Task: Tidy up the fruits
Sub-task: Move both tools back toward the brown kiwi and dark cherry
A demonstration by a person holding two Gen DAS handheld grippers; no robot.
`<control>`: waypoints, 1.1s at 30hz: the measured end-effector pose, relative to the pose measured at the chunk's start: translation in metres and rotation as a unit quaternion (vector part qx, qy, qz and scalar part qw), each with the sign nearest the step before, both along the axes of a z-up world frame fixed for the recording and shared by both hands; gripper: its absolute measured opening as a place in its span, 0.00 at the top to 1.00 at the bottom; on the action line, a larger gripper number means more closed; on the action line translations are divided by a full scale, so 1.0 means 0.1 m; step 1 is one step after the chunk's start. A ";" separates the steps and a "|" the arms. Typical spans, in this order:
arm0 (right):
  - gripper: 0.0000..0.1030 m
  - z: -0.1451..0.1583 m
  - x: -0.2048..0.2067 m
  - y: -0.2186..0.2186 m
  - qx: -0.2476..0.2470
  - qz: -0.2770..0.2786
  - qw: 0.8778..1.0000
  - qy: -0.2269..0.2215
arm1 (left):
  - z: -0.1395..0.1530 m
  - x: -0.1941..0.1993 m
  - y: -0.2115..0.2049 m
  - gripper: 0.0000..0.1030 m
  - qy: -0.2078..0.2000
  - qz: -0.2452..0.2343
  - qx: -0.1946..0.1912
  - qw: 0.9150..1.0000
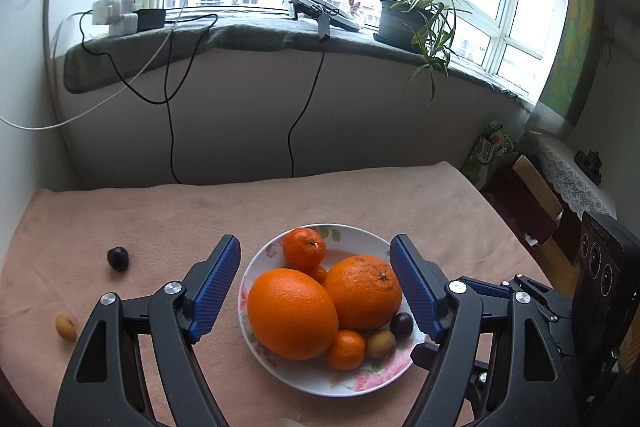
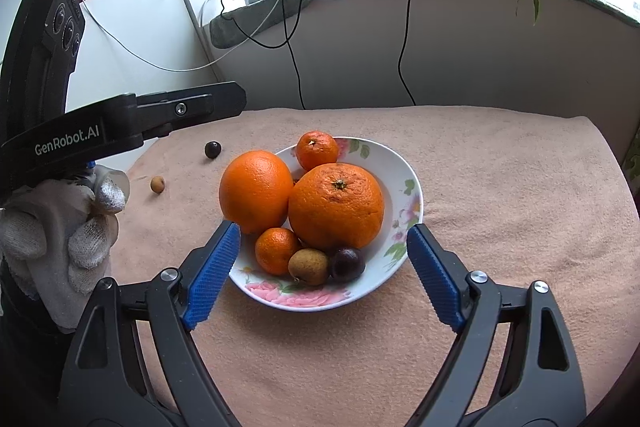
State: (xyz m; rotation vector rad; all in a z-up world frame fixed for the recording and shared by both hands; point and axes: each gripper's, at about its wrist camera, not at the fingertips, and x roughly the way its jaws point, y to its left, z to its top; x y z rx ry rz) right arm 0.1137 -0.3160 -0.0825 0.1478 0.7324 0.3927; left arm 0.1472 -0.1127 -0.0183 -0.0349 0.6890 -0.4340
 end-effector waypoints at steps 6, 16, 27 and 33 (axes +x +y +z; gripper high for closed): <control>0.09 0.09 0.04 0.08 0.001 0.003 1.000 -0.007 | 0.01 -0.03 0.20 0.25 -0.004 0.018 -0.001 1.000; 0.09 0.21 0.30 0.19 0.020 0.006 1.000 0.002 | 0.01 -0.10 0.59 0.25 -0.011 0.053 0.002 0.999; 0.09 0.36 0.67 0.56 0.038 0.032 0.999 0.018 | -0.06 -0.16 1.00 0.25 -0.005 0.089 0.011 0.996; 0.09 0.42 0.85 0.88 0.026 0.057 0.998 0.023 | -0.15 -0.20 1.26 0.25 0.001 0.112 0.008 0.994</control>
